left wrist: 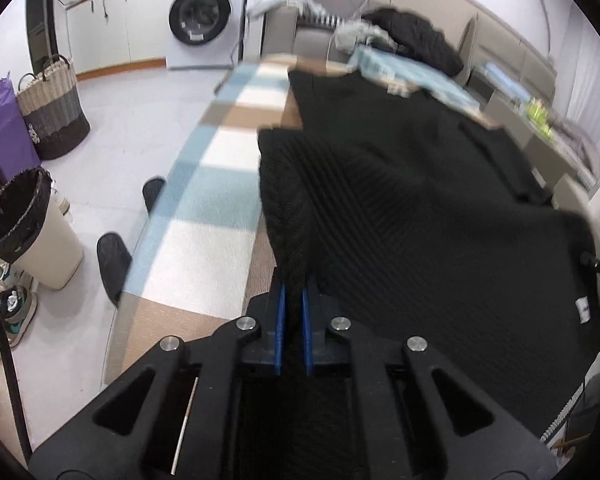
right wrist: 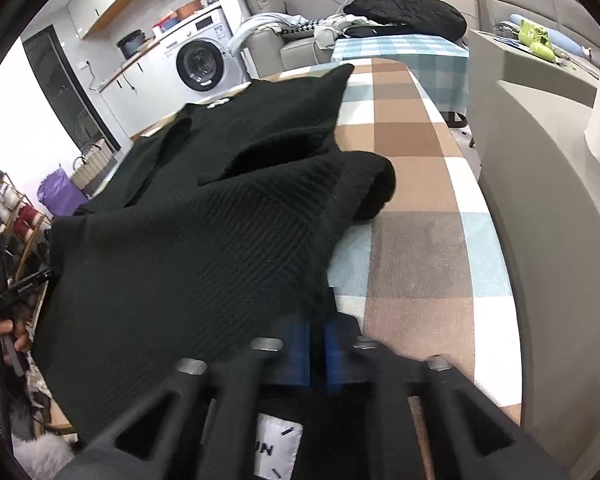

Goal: Fold small clothes

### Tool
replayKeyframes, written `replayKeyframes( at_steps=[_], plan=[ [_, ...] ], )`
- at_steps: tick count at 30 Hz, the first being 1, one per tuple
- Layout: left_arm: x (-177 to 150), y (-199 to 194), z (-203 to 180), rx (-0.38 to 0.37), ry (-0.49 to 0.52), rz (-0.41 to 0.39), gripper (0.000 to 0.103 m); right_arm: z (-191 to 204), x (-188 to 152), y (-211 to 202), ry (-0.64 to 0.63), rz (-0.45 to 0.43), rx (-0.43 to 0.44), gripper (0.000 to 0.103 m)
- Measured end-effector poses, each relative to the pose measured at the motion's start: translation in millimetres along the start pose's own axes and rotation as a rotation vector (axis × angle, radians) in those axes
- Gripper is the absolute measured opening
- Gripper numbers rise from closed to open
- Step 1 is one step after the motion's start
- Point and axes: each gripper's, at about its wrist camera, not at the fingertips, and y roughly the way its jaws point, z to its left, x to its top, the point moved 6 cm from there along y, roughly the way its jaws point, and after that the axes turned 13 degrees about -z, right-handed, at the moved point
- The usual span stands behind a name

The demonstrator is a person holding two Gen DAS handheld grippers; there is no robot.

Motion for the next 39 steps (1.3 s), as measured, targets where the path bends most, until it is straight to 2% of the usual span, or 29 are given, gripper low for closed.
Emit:
replayKeyframes(
  at_steps=[3,6,8,13,21,24,29,34,39],
  plan=[
    [13,-31,2,-0.021,-0.039,-0.098,0.003,-2,12,-27,0.054,-0.115,0.068,0.005],
    [22,-60,-1,-0.051,-0.058,-0.176,0.003,-3,23,-62,0.149,-0.254,0.179,0.005],
    [27,-80,-1,-0.059,-0.072,-0.228,0.003,-2,27,-76,0.179,-0.306,0.228,0.005],
    [37,-119,7,-0.100,-0.123,-0.293,0.003,-1,27,-102,0.214,-0.366,0.282,0.005],
    [41,-161,17,-0.122,-0.153,-0.332,0.003,-9,25,-138,0.301,-0.425,0.353,0.005],
    [44,-155,21,-0.113,-0.167,-0.317,0.003,-7,31,-135,0.285,-0.386,0.307,0.005],
    [57,-108,24,-0.076,-0.181,-0.270,0.003,0,55,-109,0.268,-0.328,0.239,0.005],
    [68,-51,24,-0.042,-0.179,-0.215,0.003,-7,81,-55,0.268,-0.248,0.122,0.005],
    [68,15,27,0.000,-0.170,-0.126,0.003,-22,85,6,0.289,-0.162,-0.002,0.005]
  ],
)
